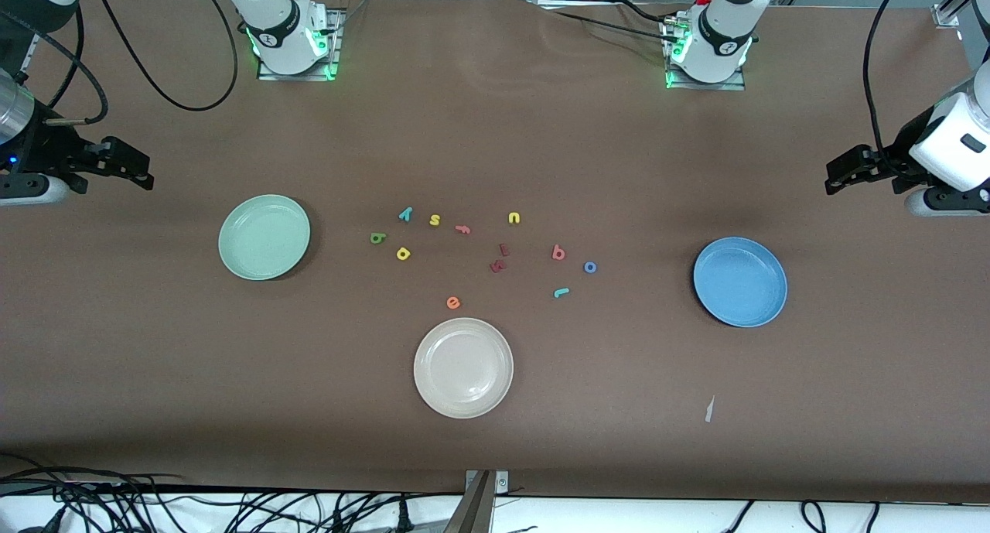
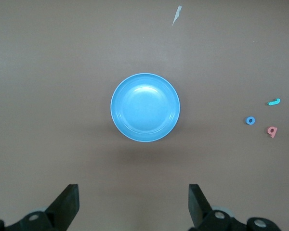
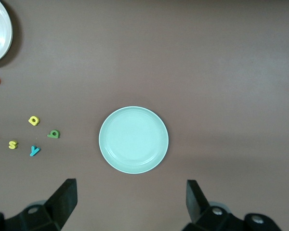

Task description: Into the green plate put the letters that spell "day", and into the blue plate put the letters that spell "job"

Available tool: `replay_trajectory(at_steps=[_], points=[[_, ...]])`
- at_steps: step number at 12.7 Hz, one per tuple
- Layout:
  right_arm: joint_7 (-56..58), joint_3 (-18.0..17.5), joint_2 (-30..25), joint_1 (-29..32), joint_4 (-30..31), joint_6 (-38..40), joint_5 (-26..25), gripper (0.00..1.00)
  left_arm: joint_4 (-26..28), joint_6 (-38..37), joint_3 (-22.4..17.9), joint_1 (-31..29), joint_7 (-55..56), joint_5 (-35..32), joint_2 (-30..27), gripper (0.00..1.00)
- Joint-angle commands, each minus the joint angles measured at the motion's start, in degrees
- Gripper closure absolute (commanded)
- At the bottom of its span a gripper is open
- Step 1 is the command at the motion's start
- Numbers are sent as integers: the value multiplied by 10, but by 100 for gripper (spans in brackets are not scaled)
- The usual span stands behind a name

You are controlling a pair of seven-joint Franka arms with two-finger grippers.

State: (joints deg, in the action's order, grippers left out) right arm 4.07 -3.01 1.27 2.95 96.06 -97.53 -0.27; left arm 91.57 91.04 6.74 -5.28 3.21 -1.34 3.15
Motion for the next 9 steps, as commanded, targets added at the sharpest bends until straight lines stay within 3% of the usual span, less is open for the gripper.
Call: replay_trajectory(at_steps=[1, 9], points=[[-6, -2, 3, 3, -8, 0, 7, 0, 1, -3, -1, 2, -5, 13, -2, 0], [-6, -2, 4, 3, -8, 6, 8, 0, 0, -3, -1, -3, -5, 13, -2, 0]])
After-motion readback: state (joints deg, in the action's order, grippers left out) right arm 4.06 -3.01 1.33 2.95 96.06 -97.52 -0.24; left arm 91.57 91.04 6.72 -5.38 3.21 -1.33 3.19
